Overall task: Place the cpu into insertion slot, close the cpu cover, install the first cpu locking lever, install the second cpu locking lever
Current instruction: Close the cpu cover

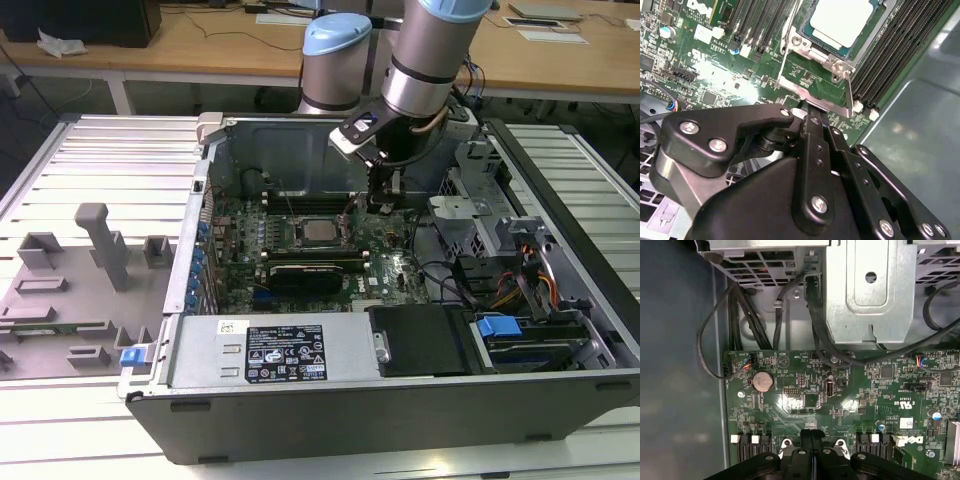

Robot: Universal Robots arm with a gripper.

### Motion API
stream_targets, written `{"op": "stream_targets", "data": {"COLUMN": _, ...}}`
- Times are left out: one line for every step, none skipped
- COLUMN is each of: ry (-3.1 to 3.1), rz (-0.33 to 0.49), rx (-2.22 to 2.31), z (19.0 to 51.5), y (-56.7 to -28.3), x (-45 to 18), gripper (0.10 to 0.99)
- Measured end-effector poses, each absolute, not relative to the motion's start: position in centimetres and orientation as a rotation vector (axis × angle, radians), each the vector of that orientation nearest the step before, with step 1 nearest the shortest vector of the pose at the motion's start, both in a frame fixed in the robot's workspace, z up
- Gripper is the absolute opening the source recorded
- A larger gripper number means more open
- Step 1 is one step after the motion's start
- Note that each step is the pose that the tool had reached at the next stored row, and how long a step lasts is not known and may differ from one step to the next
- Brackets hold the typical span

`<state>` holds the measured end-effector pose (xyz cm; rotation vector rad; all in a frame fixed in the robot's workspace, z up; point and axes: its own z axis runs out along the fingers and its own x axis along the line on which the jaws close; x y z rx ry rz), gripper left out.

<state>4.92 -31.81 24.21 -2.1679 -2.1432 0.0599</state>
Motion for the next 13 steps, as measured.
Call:
{"op": "stream_targets", "data": {"ry": -2.147, "rz": 0.053, "rx": -2.171, "z": 24.2, "y": -31.8, "x": 4.7, "gripper": 0.106}}
{"op": "stream_targets", "data": {"ry": -2.151, "rz": 0.043, "rx": -2.175, "z": 24.2, "y": -31.7, "x": 4.3, "gripper": 0.106}}
{"op": "stream_targets", "data": {"ry": -2.154, "rz": 0.039, "rx": -2.177, "z": 24.2, "y": -31.7, "x": 3.9, "gripper": 0.106}}
{"op": "stream_targets", "data": {"ry": -2.155, "rz": 0.036, "rx": -2.179, "z": 24.2, "y": -31.7, "x": 3.5, "gripper": 0.106}}
{"op": "stream_targets", "data": {"ry": -2.156, "rz": 0.034, "rx": -2.18, "z": 24.2, "y": -31.6, "x": 3.2, "gripper": 0.106}}
{"op": "stream_targets", "data": {"ry": -2.156, "rz": 0.033, "rx": -2.18, "z": 24.2, "y": -31.6, "x": 3.0, "gripper": 0.106}}
{"op": "stream_targets", "data": {"ry": -2.157, "rz": 0.032, "rx": -2.181, "z": 24.2, "y": -31.6, "x": 2.7, "gripper": 0.106}}
{"op": "stream_targets", "data": {"ry": -2.157, "rz": 0.031, "rx": -2.181, "z": 24.2, "y": -31.6, "x": 2.4, "gripper": 0.106}}
{"op": "stream_targets", "data": {"ry": -2.158, "rz": 0.03, "rx": -2.181, "z": 24.2, "y": -31.6, "x": 2.2, "gripper": 0.106}}
{"op": "stream_targets", "data": {"ry": -2.158, "rz": 0.03, "rx": -2.181, "z": 24.2, "y": -31.6, "x": 2.0, "gripper": 0.106}}
{"op": "stream_targets", "data": {"ry": -2.158, "rz": 0.03, "rx": -2.181, "z": 24.2, "y": -31.6, "x": 1.9, "gripper": 0.106}}
{"op": "stream_targets", "data": {"ry": -2.158, "rz": 0.03, "rx": -2.182, "z": 24.2, "y": -31.6, "x": 1.7, "gripper": 0.106}}
{"op": "stream_targets", "data": {"ry": -2.158, "rz": 0.03, "rx": -2.181, "z": 24.2, "y": -31.6, "x": 1.4, "gripper": 0.106}}
